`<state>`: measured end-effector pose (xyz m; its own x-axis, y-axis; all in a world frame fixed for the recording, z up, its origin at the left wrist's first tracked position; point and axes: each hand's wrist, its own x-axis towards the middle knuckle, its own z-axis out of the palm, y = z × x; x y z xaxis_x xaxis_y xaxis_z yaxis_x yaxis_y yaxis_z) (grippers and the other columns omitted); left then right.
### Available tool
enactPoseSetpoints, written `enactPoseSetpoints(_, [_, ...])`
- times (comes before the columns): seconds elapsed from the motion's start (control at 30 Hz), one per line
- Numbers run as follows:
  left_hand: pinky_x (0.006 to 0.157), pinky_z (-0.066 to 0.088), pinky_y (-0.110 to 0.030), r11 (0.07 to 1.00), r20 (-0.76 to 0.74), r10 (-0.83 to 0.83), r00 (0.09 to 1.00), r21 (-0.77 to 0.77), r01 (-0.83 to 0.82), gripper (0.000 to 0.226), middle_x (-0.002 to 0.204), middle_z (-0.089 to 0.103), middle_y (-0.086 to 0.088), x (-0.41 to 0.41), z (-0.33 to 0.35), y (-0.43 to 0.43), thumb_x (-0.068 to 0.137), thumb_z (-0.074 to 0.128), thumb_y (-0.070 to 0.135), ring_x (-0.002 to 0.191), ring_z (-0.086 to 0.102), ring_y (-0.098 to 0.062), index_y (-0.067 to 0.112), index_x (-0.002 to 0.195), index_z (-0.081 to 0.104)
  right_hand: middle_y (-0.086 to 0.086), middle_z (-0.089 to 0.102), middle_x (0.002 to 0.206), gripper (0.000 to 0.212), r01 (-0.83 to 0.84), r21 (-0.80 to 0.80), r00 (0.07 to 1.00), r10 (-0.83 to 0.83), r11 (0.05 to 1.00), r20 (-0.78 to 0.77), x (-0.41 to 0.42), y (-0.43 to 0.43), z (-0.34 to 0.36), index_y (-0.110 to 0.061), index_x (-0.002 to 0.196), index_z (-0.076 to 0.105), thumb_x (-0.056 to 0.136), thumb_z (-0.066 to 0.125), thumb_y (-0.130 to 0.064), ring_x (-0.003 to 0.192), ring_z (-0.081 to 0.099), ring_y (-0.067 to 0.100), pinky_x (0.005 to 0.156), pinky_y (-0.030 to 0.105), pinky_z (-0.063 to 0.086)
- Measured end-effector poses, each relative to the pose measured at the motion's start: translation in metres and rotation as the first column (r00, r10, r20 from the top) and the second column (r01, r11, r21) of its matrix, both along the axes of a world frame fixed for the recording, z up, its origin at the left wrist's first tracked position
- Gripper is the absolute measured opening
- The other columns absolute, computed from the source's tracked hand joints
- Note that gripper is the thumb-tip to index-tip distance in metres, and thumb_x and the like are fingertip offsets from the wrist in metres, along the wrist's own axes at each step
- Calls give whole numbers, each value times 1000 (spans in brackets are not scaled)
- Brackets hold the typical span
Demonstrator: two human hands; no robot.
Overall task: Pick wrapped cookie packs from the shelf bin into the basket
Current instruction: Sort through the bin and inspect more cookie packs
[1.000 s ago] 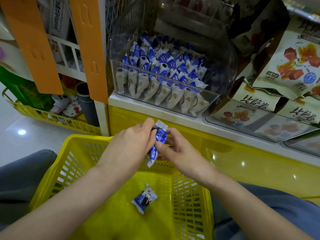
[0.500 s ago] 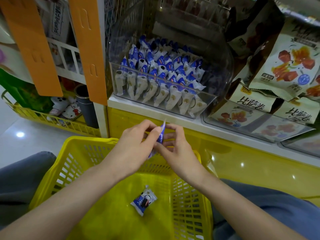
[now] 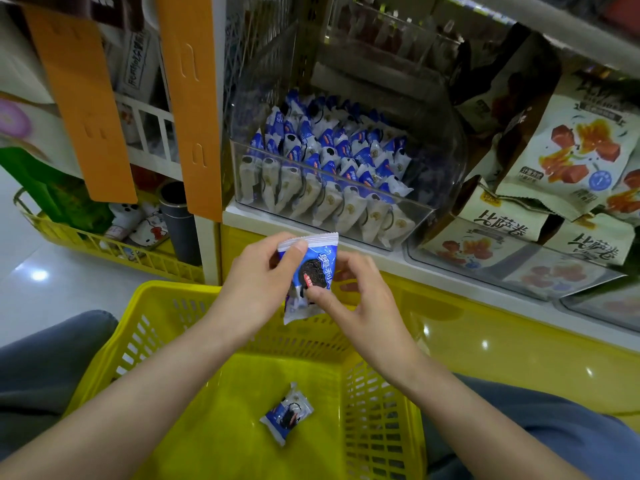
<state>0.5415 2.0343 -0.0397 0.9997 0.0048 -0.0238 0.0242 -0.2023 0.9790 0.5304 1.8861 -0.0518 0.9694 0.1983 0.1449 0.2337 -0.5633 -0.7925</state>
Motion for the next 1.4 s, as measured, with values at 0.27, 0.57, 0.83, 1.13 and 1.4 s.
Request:
enactPoseSetpoints(0.27, [75,55,-28,916,-219,-49,974,-399,-43,21,96,73,-6,-3,13,2,87,59,22,84,69,-15,12,105,65,-2,67,87,18,96,318,981,-36,943,-190,5,10,16,-25,97,63,81,68,-20,70,61,20,65,31,55])
enactPoseSetpoints(0.57, [88,49,-27,945,-127,16,992,-322,-56,26,105,70,3,3,28,17,86,61,22,98,64,-9,18,111,62,-4,65,103,34,-89,172,996,87,981,15,18,21,42,-39,105,55,87,61,-11,84,63,10,78,28,54])
enactPoseSetpoints(0.83, [90,49,-31,902,-100,199,975,-371,-222,26,104,69,7,22,31,38,81,64,30,100,64,-8,24,106,60,0,63,109,24,100,-116,938,-55,988,342,135,24,97,-17,116,59,96,48,-22,96,58,7,80,8,43])
enactPoseSetpoints(1.13, [84,48,-23,904,-95,213,972,-357,-233,24,104,67,10,28,33,46,83,63,31,99,62,-4,26,106,58,9,59,86,36,29,-500,988,-100,865,-116,240,33,77,-7,120,57,99,39,-31,66,48,13,62,26,38])
enactPoseSetpoints(1.4, [67,47,-10,904,-103,207,973,-360,-230,20,98,67,16,29,36,45,82,62,33,89,62,4,30,102,57,11,55,129,36,-33,-478,985,-53,878,-165,259,41,74,-9,127,53,98,42,-28,114,52,24,87,27,36])
